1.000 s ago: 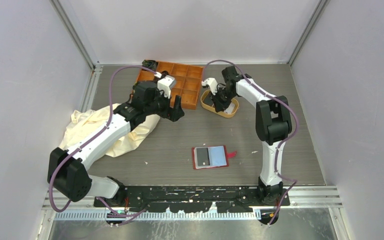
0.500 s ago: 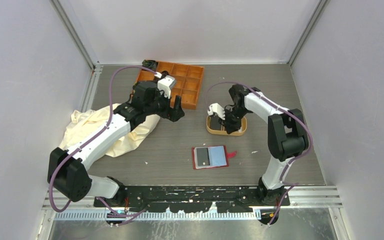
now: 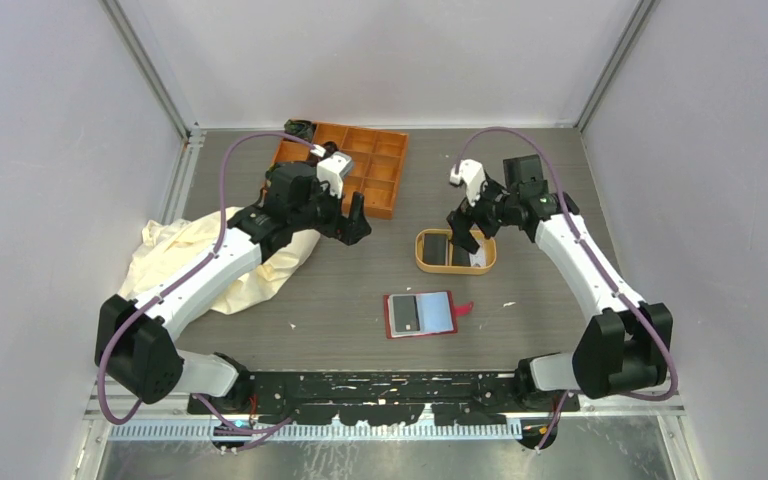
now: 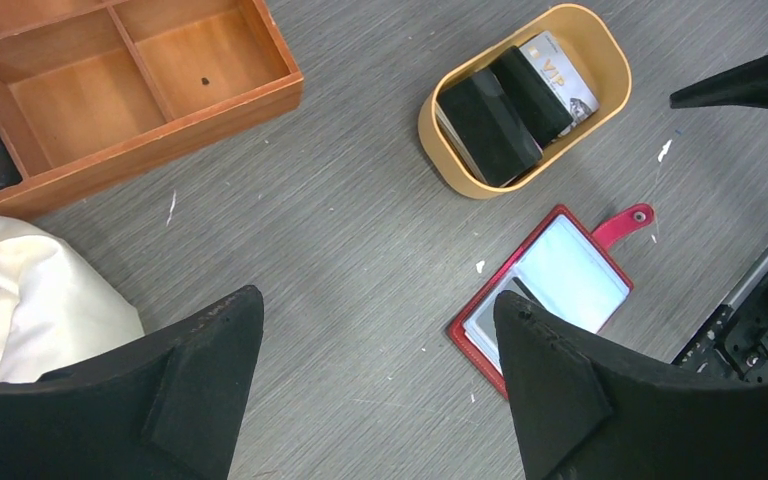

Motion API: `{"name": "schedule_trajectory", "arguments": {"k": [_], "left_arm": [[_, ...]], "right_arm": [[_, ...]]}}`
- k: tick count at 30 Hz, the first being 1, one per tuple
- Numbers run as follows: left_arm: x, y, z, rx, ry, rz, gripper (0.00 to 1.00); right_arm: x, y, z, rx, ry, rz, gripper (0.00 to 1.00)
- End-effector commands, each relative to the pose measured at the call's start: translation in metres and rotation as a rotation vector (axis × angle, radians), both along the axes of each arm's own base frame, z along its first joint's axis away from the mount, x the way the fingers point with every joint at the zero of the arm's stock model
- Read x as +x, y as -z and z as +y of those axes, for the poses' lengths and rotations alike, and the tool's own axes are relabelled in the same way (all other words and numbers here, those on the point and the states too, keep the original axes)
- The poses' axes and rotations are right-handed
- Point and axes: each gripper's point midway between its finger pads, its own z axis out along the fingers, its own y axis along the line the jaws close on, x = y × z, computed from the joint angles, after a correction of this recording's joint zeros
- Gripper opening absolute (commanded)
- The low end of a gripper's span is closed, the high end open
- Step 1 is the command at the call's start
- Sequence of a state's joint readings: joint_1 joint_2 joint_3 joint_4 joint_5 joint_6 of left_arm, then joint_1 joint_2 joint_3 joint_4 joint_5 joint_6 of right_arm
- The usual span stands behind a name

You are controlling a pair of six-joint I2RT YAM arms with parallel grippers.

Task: Put the credit cards into the card holder
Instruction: Move the storage box to the center of the board.

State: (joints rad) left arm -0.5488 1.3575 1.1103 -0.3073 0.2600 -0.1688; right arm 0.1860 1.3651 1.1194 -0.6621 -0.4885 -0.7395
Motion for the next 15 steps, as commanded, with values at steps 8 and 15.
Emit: {"name": "schedule_trajectory", "arguments": {"k": [8, 15], "left_arm": [[-0.006, -0.015, -0.026, -0.130, 0.077, 0.031, 0.87], [-0.006, 0.016, -0.040, -0.127, 0.080, 0.162, 0.76]], "right_arm": [[0.010, 0.022, 0.043, 0.694, 0.507, 0.654, 0.90], [0.019, 0.066, 0.037, 0.715, 0.687, 0.778, 0.70]]}}
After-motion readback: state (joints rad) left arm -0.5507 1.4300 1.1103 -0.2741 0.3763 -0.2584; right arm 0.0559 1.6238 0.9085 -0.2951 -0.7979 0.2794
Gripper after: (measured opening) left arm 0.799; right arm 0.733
